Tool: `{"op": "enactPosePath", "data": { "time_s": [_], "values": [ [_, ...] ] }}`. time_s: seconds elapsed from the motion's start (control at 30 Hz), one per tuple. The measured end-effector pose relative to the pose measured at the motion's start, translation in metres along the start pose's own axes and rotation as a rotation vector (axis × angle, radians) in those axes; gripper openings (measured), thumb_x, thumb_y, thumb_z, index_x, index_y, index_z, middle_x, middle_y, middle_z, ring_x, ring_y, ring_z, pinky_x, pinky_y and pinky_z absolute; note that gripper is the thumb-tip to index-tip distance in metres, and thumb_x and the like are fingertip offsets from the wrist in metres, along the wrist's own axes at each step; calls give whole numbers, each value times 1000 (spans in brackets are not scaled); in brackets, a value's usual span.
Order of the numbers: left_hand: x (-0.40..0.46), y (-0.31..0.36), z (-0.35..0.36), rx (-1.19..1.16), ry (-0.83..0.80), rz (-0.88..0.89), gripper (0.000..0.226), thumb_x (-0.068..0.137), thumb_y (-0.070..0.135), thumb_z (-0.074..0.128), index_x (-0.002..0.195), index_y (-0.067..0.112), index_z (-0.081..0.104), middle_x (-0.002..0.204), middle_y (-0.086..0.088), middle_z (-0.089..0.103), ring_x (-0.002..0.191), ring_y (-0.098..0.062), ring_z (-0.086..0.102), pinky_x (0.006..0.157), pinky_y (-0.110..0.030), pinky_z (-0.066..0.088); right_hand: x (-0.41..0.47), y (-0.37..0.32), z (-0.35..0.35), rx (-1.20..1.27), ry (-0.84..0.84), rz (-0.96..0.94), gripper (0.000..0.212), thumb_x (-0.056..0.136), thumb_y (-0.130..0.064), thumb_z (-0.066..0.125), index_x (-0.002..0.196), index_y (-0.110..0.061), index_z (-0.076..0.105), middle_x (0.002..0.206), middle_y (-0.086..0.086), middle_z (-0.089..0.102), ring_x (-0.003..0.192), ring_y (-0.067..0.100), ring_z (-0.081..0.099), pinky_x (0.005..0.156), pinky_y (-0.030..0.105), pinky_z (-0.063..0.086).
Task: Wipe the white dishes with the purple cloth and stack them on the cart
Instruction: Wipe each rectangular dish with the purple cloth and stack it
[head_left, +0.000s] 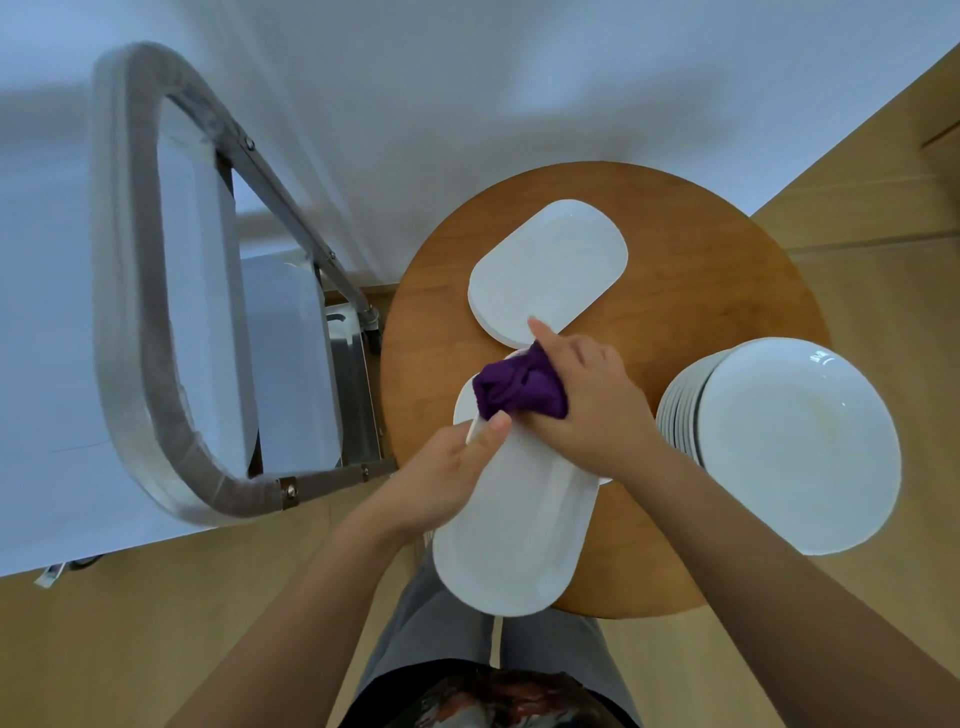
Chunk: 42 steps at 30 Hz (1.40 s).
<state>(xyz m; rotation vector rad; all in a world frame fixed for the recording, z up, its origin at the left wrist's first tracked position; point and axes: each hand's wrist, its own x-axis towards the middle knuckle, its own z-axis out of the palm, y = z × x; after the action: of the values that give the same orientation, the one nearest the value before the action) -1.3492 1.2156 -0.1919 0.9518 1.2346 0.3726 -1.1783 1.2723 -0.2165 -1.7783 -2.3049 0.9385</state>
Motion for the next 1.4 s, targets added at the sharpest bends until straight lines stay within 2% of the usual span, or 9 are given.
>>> {"op": "enactPosePath", "data": {
  "time_s": [0.1,0.17,0.3,0.5,0.6,0.73,0.97,1.17,1.4],
  "values": [
    [-2,-3,-3,-32,22,-12,64,79,63,33,106,14,63,98,-7,71,90,-24,69,87,-42,54,11,6,-15,347,-114,161,26,81,-40,67,96,-34,47,87,-17,54,87,13,57,64,14,39],
    [-2,-7,-2,-116,80,-14,54,82,57,36,105,17,64,96,-2,72,89,-19,70,81,-37,57,15,12,-21,509,-123,214,22,81,-34,70,84,-37,48,82,-16,56,78,11,57,59,14,39],
    [1,-14,2,-212,174,-5,49,83,55,37,98,18,65,86,4,74,79,-15,71,63,-21,54,12,15,-22,814,-77,333,20,74,-28,77,85,-35,61,82,-12,67,82,13,63,63,21,48],
    [0,-24,5,-309,271,-29,39,94,45,37,91,18,66,78,6,74,70,-12,71,54,-17,52,-2,17,-17,1101,-168,621,36,66,-24,82,98,-20,66,91,8,72,86,30,68,73,41,57],
    [3,-22,4,-342,331,-26,36,94,45,37,95,21,64,77,10,73,70,-8,71,52,-16,51,-11,10,-11,1184,-205,695,36,68,-22,79,100,-20,63,89,9,72,82,28,68,66,38,57],
    [10,-16,-1,-366,417,-10,35,96,46,37,87,24,63,70,12,72,63,-5,69,47,-14,49,-26,1,2,1258,-218,709,42,67,-22,78,105,-19,60,97,10,70,90,30,66,73,41,57],
    [22,-3,-7,-388,569,-39,32,96,53,33,84,34,57,65,19,68,61,1,66,39,-11,44,-45,-2,6,1372,-298,694,52,56,-26,76,105,-17,59,84,5,73,78,24,68,59,32,54],
    [28,9,5,-535,739,-8,30,94,57,31,87,39,54,82,21,62,76,-4,60,53,-16,42,-49,-7,15,1614,-163,723,52,57,-22,77,107,-18,60,91,10,73,84,30,69,67,43,57],
    [36,6,39,-931,856,118,32,92,61,36,103,42,59,97,16,71,87,-8,68,70,-25,55,-48,-26,25,1746,86,740,44,67,-17,77,107,-23,61,93,7,73,81,26,71,65,39,57]
  ]
}}
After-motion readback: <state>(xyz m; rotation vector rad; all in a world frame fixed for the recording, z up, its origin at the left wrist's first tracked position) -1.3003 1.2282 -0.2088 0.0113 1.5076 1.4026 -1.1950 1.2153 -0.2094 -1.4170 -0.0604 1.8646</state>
